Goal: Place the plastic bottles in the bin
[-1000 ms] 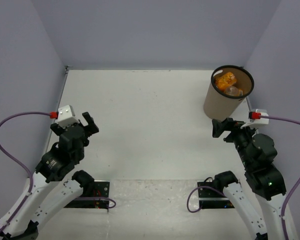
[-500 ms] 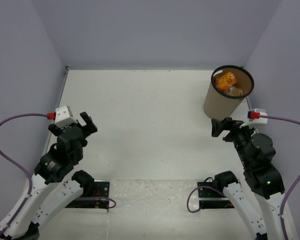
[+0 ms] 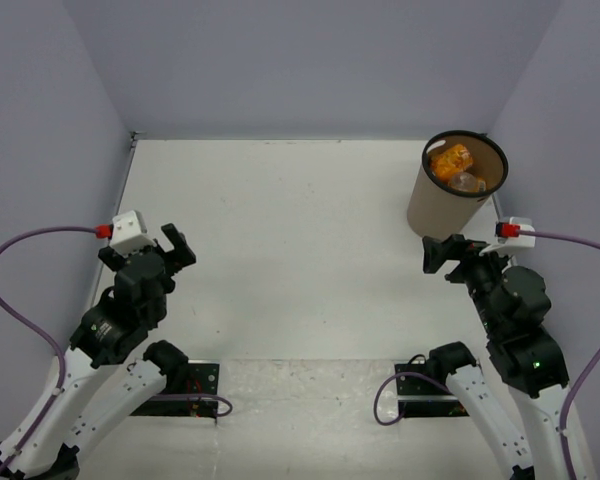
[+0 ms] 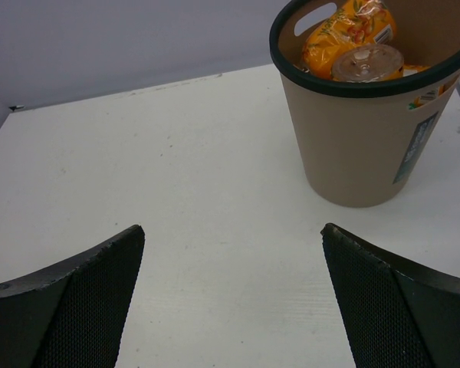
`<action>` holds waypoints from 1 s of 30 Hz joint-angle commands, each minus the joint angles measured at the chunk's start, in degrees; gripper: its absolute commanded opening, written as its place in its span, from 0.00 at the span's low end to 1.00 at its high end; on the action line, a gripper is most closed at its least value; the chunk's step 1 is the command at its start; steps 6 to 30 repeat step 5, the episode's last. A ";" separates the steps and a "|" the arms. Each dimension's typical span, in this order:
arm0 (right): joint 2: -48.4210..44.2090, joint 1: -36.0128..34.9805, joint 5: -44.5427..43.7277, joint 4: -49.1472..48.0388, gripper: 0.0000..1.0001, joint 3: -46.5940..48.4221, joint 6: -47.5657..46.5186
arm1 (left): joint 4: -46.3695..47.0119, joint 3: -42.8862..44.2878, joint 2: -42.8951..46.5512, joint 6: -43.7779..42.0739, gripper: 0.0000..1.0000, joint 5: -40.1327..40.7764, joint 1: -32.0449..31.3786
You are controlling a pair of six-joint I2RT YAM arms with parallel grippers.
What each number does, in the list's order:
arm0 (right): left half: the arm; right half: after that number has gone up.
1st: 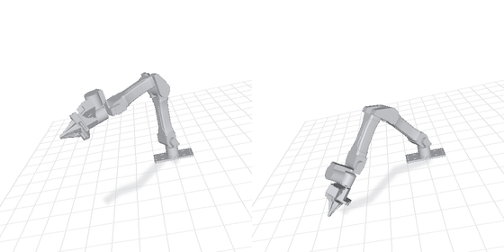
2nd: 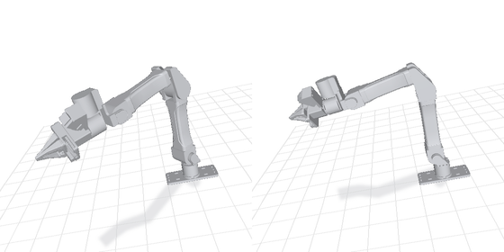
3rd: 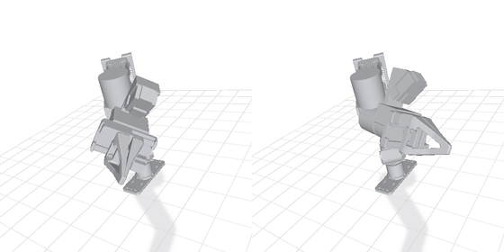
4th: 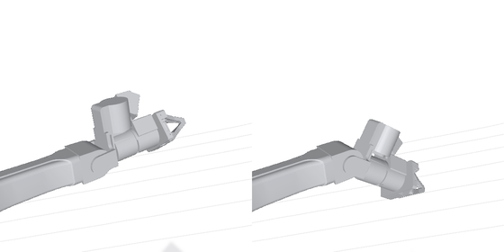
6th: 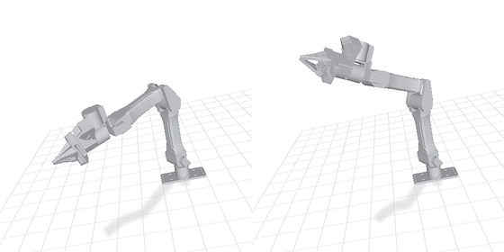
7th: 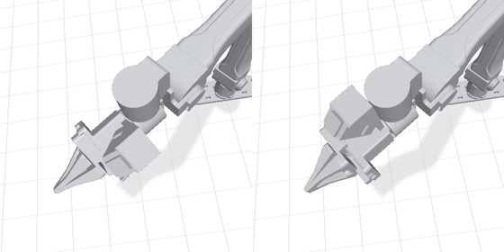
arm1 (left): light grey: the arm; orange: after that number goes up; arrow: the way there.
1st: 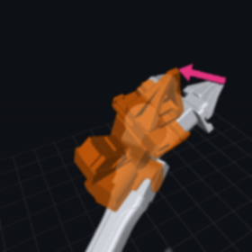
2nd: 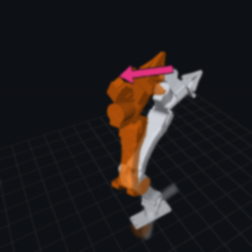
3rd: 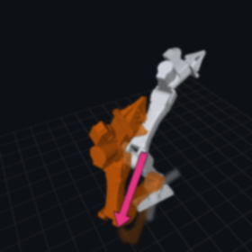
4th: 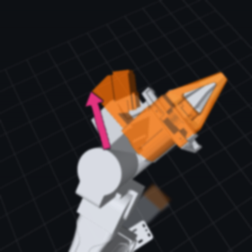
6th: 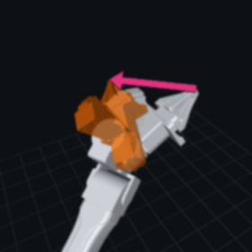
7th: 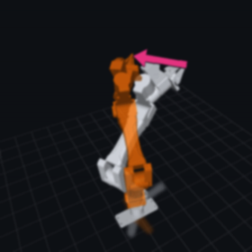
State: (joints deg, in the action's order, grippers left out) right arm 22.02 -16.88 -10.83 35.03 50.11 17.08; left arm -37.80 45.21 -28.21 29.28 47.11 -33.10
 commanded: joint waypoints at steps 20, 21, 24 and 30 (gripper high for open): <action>-0.05 -0.17 -0.42 -1.98 0.99 -0.54 0.58 | 1.59 -0.21 0.61 -1.42 1.00 0.70 0.41; -0.05 -0.17 -0.42 -1.98 0.99 -0.54 0.58 | 1.59 -0.21 0.61 -1.42 1.00 0.70 0.41; -0.05 -0.17 -0.42 -1.98 0.99 -0.54 0.58 | 1.59 -0.21 0.61 -1.42 1.00 0.70 0.41; -0.05 -0.17 -0.42 -1.98 0.99 -0.54 0.58 | 1.59 -0.21 0.61 -1.42 1.00 0.70 0.41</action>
